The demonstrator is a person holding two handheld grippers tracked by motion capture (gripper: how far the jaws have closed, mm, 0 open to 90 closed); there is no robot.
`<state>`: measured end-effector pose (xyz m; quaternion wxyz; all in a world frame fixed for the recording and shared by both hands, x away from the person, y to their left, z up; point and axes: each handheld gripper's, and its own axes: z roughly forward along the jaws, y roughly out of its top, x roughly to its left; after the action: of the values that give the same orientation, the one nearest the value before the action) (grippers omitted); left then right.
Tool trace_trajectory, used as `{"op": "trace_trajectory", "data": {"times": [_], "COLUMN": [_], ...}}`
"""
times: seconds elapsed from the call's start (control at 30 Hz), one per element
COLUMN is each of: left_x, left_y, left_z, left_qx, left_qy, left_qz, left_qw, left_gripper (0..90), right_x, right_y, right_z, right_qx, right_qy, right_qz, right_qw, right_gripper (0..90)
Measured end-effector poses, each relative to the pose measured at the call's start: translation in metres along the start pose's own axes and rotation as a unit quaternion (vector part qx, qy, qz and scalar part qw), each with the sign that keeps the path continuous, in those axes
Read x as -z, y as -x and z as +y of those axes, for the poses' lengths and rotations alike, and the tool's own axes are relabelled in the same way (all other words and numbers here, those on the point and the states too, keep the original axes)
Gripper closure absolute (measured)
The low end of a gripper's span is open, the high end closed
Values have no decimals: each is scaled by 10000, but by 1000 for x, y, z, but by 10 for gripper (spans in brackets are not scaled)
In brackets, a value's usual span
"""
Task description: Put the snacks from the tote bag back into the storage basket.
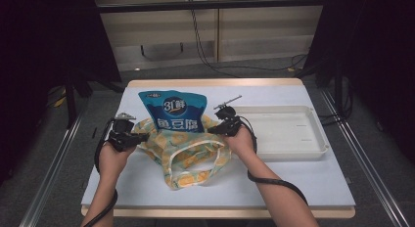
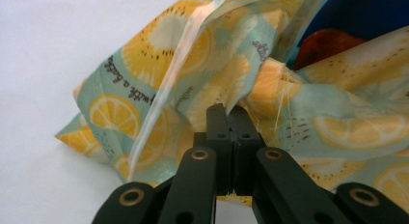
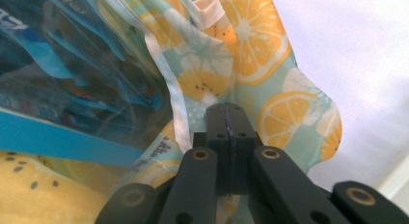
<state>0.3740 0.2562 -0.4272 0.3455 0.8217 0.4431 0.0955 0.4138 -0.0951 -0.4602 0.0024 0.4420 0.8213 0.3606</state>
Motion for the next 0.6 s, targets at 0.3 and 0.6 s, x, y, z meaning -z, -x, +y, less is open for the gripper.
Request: {"op": "trace_trajectory", "data": {"times": [0.3,0.6], "left_x": [-1,4], "left_y": [0,4], "left_z": [-4,-1], "left_qx": [78,53], "left_qy": [21,108], "left_qz": [-68,-59], "left_qw": [9999,9999], "left_gripper": [894,892], "right_x": [16,39], "right_y": [1,-8], "right_z": [-2,-2], "right_qx": [63,251], "right_qy": [220,372], "right_qz": [7,-42], "right_qw": [9997,9990], "right_gripper": [770,630]}}
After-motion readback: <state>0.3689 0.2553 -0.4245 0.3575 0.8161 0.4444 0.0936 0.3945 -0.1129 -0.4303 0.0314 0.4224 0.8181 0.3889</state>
